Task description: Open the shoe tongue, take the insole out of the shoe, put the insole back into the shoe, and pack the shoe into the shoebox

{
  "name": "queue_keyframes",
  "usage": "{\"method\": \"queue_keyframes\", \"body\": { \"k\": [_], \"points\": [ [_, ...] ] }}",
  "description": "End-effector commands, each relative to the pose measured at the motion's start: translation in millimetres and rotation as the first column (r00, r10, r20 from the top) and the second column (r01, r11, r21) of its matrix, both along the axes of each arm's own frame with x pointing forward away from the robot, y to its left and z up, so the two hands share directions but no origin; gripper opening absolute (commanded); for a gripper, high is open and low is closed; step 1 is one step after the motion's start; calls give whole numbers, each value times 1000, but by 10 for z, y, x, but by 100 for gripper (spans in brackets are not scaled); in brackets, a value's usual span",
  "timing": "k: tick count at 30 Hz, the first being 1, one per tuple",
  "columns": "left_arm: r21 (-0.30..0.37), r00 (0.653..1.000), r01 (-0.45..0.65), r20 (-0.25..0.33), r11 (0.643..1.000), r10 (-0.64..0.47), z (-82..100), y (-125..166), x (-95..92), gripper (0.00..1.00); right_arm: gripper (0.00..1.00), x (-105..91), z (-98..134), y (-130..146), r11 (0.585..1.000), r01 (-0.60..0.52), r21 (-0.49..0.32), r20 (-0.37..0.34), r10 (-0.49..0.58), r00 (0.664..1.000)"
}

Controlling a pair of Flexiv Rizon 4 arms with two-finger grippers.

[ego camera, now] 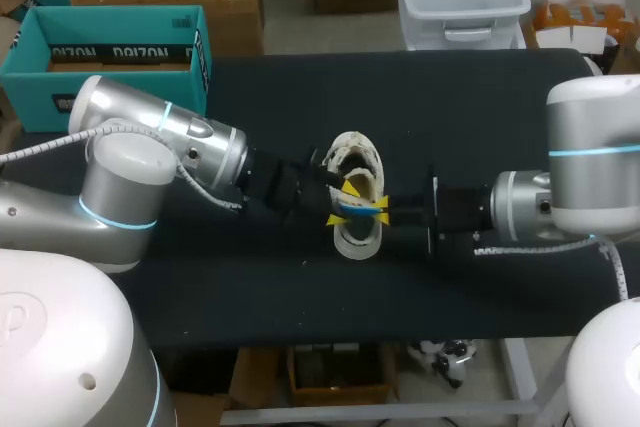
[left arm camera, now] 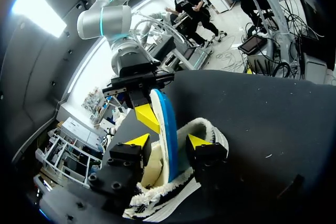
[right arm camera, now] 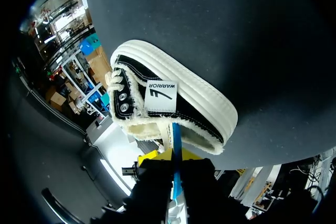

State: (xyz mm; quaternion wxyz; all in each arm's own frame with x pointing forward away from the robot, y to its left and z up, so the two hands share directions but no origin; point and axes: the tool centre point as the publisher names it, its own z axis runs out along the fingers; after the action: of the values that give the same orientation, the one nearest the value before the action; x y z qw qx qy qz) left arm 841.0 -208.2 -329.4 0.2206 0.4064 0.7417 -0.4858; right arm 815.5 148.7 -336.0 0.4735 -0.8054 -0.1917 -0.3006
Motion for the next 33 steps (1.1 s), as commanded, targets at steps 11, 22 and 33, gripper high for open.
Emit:
{"method": "queue_keyframes", "body": {
  "k": [11, 22, 33],
  "points": [
    [7, 1000, -28, -14, 1000, 28, -51, 67, 5, 0, 0, 59, -33, 36, 1000, 8, -26, -9, -8, 1000],
    [29, 996, -78, -34, 997, 79, -146, 2, 259, 0, 0, 255, -138, 100, 999, -30, -42, -14, 29, 999],
    [50, 996, -68, -59, 996, 71, -242, -3, 250, 0, 0, 323, -234, 121, 998, -35, -43, -28, 34, 999]
  ]
}}
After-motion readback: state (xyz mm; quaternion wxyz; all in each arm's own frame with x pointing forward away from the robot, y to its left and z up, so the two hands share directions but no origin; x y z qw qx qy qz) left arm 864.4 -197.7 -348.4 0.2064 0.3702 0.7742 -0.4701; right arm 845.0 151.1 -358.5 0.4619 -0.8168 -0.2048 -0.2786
